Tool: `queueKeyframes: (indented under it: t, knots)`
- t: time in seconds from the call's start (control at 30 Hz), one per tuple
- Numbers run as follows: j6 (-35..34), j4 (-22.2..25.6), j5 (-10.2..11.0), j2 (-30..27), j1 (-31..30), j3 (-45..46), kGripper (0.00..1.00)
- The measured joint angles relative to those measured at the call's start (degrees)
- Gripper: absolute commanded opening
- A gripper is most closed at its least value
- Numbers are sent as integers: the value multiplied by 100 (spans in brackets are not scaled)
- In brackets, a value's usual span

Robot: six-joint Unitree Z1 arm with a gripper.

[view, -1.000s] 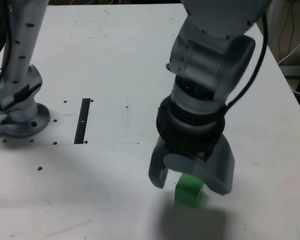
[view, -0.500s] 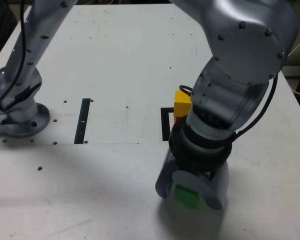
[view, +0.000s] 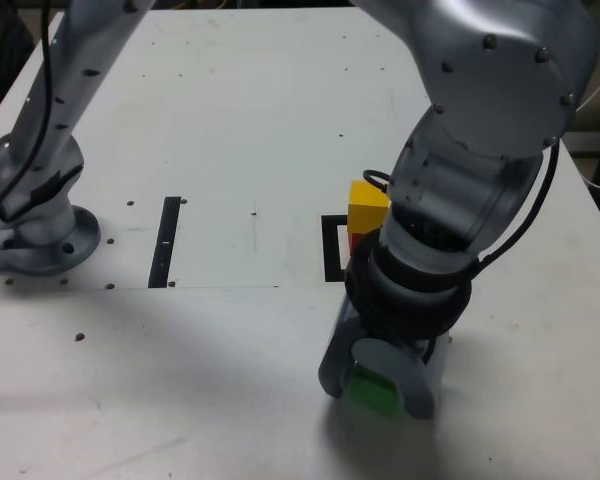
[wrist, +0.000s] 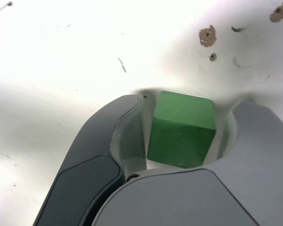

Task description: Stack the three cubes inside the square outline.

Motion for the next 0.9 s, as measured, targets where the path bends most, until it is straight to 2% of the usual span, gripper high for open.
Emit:
queueKeyframes:
  t: [0.1, 0.33, 0.9]
  knots:
    - [39, -23, 7, -4, 20, 1, 26]
    - [36, -87, 178, -239, 30, 116, 25]
    - [77, -15, 200, -223, 87, 58, 22]
